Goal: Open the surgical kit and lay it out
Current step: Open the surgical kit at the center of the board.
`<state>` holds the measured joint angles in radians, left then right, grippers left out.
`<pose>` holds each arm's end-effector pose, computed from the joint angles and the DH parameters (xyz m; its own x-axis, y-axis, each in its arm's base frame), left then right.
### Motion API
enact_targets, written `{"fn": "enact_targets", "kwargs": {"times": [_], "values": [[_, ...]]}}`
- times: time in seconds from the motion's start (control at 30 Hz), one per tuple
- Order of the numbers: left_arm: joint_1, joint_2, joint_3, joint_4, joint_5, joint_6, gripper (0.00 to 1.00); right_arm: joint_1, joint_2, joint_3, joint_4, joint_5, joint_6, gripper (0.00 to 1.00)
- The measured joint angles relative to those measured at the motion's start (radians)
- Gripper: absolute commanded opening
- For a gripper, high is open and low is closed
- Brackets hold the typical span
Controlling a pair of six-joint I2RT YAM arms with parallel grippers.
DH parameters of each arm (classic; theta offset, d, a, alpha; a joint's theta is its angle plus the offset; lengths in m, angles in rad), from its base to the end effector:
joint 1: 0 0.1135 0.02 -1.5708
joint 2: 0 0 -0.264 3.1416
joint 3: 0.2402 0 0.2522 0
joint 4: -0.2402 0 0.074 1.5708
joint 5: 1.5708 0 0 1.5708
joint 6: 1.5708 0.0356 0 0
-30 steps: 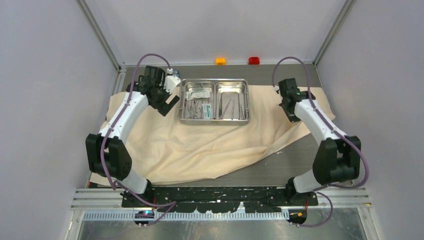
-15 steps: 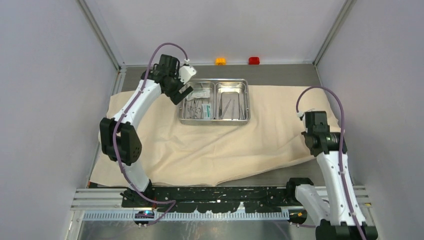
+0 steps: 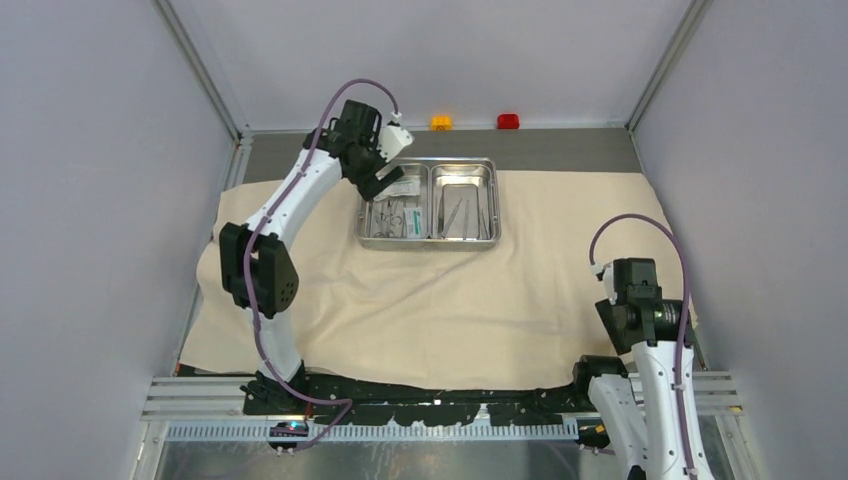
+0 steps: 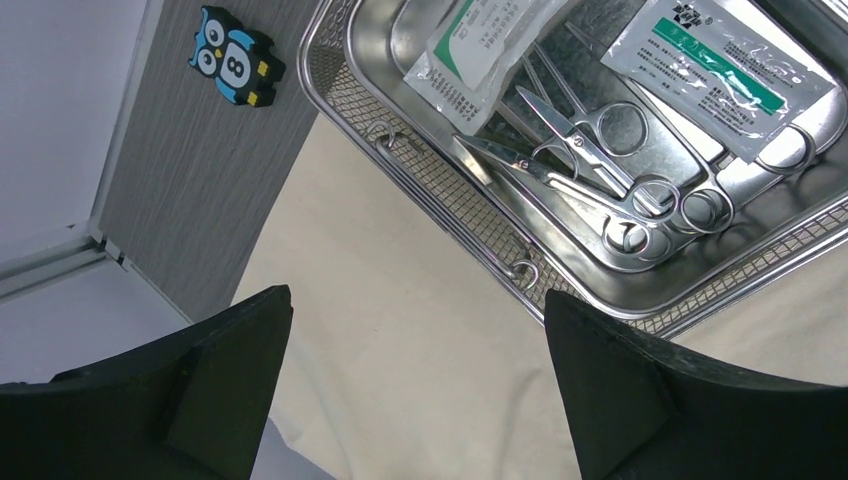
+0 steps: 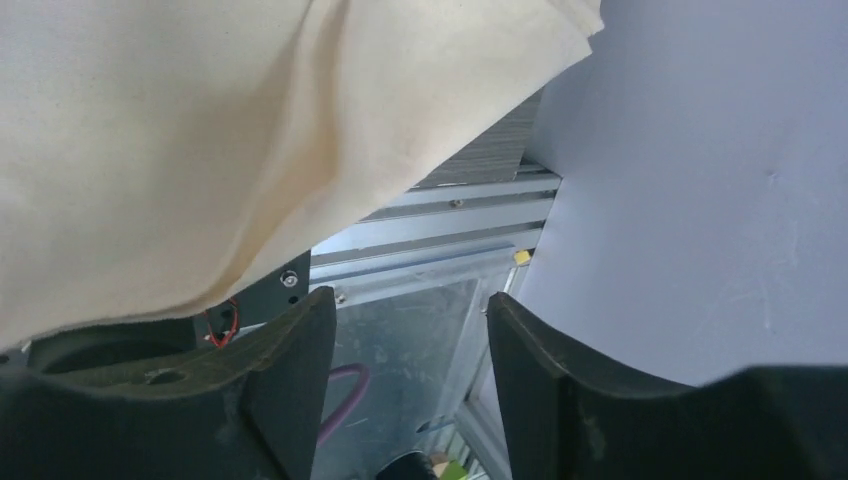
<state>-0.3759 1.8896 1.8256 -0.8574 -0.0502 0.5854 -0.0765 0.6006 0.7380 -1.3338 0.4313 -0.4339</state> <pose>0.3888 -0.1515 0.3212 -0.4305 0.7632 -0.4819 0.6914 0.6220 0.3674 0.0742 -0.0206 0.2567 -0.9353 -0.3113 -0.1682 -0.1888 0.8411 -0.5068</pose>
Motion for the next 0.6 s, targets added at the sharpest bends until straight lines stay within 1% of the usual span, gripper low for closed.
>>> {"fn": "enact_targets", "kwargs": {"times": [0.03, 0.1, 0.23, 0.33, 0.4, 0.5, 0.6], "values": [[-0.001, 0.0, -0.004, 0.001, -0.008, 0.0, 1.0, 0.0, 0.013, 0.014, -0.006, -0.012, -0.003, 0.7], [-0.001, -0.003, -0.019, 0.003, -0.024, -0.001, 1.0, 0.0, 0.051, 0.067, -0.011, -0.038, -0.001, 0.72], [0.009, -0.007, -0.059, 0.003, -0.04, -0.018, 1.0, 0.0, 0.153, 0.248, 0.002, -0.126, 0.0, 0.7], [0.041, -0.007, -0.073, -0.005, -0.027, -0.056, 1.0, 0.0, 0.235, 0.366, 0.046, -0.202, 0.005, 0.68], [0.081, -0.01, -0.077, -0.014, -0.006, -0.082, 1.0, 0.0, 0.298, 0.422, 0.072, -0.25, 0.011, 0.67], [0.169, -0.04, -0.112, -0.037, 0.014, -0.114, 1.0, 0.0, 0.418, 0.495, 0.142, -0.335, 0.026, 0.67], [0.266, -0.123, -0.216, -0.062, 0.033, -0.134, 1.0, 0.011, 0.529, 0.525, 0.221, -0.408, 0.042, 0.67]]}}
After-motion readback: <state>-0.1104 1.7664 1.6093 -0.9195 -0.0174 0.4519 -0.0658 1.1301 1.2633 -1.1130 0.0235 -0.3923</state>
